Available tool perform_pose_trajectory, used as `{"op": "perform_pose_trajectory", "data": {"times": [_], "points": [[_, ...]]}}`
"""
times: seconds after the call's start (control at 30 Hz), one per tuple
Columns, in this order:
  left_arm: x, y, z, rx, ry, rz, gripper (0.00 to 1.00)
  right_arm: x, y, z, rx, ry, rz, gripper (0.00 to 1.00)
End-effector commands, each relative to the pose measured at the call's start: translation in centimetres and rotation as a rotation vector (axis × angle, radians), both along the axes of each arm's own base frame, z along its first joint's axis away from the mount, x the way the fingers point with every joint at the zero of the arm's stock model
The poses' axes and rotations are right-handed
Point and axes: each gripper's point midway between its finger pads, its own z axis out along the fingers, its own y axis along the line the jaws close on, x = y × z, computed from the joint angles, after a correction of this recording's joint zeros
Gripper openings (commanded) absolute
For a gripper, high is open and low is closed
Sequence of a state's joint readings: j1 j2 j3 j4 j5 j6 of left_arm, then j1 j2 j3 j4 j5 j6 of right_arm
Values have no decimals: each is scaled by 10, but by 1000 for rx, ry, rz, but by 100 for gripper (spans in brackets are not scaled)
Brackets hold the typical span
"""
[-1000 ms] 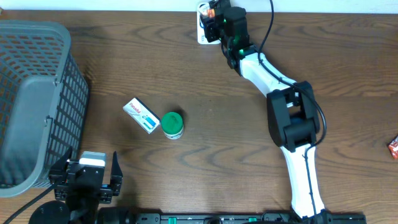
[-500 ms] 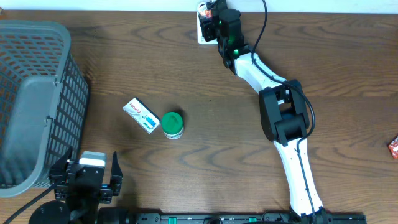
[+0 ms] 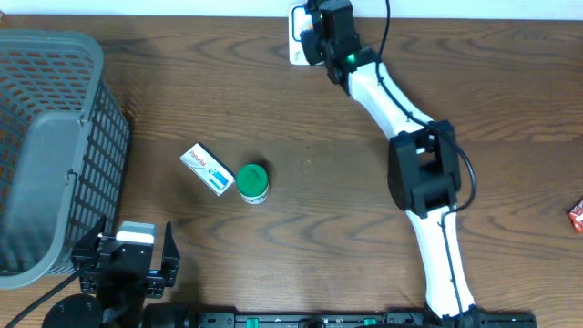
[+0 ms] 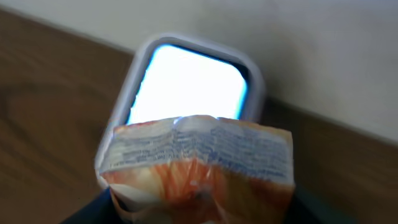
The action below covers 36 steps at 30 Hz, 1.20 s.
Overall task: Scan the item barcode
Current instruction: 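Carry the orange box to the right edge and release it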
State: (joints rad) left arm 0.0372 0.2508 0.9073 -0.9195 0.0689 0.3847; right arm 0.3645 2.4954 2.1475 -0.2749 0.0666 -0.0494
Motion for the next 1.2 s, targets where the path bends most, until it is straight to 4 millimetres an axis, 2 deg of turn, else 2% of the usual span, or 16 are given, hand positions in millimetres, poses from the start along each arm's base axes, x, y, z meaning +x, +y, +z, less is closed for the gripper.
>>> {"op": "perform_pose_trajectory", "data": {"times": [0.0, 0.07, 0.13, 0.17, 0.23, 0.33, 0.47, 0.63, 0.77, 0.93, 0.97, 1.03, 1.07, 1.17], "points": [[0, 0, -1, -12, 3, 3, 86, -15, -55, 119, -132, -116, -122, 57], [0, 0, 0, -12, 2, 3, 86, -32, -85, 135, -210, -76, -176, 56], [0, 0, 0, -12, 2, 3, 86, -49, -123, 147, -296, -29, -256, 56], [0, 0, 0, -12, 2, 3, 87, -62, -161, 151, -364, 19, -342, 56], [0, 0, 0, -12, 2, 3, 87, -74, -204, 146, -435, 85, -432, 57], [0, 0, 0, -12, 2, 3, 86, -95, -269, 125, -512, 217, -538, 57], [0, 0, 0, -12, 2, 3, 86, -132, -359, 84, -497, 412, -705, 55], [0, 0, 0, -12, 2, 3, 86, -187, -446, 29, -368, 594, -875, 55], [0, 0, 0, -12, 2, 3, 86, -234, -495, -17, -199, 694, -989, 54], [0, 0, -1, -12, 3, 3, 86, -277, -534, -53, 11, 732, -1093, 55], [0, 0, -1, -12, 3, 3, 87, -285, -542, -55, 80, 728, -1108, 68], [0, 0, 0, -12, 2, 3, 86, -289, -549, -54, 126, 718, -1118, 82], [0, 0, -1, -12, 3, 3, 86, -292, -552, -52, 132, 720, -1126, 98], [0, 0, -1, -12, 3, 3, 86, -295, -560, -38, 144, 710, -1153, 99]]}}
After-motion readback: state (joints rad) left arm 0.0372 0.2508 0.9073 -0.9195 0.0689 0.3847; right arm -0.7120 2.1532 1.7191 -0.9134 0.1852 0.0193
